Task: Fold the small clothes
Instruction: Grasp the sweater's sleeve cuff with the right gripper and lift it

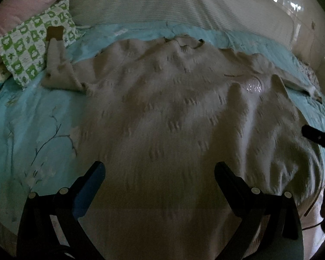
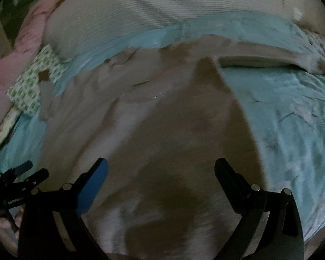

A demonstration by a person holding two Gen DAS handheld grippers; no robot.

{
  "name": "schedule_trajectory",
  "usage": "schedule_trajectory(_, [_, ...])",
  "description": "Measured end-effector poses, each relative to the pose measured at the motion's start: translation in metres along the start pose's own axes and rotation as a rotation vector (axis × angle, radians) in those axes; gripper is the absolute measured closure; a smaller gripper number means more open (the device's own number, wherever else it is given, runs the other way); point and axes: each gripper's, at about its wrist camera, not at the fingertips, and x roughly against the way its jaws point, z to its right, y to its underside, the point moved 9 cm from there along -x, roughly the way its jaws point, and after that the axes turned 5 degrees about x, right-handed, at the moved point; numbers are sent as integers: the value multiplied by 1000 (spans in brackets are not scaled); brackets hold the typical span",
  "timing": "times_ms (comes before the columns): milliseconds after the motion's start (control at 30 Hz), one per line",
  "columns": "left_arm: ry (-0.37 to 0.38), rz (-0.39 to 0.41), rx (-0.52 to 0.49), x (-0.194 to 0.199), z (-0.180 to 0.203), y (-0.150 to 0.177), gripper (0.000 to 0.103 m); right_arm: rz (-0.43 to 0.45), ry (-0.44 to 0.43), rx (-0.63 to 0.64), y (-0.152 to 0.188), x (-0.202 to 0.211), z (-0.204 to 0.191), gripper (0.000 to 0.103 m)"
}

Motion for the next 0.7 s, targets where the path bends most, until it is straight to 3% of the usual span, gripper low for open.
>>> schedule_trajectory(267, [-10, -13, -27, -19, 1, -28, 2, 11, 88, -113, -23, 10, 74, 5])
schedule_trajectory(467, [-23, 2, -32, -29, 1, -54, 2, 59, 181, -216, -50, 25, 151, 5])
schedule_trajectory(700, [-3, 32, -16, -38, 5, -81, 2, 108, 225, -347, -86, 31, 234, 32])
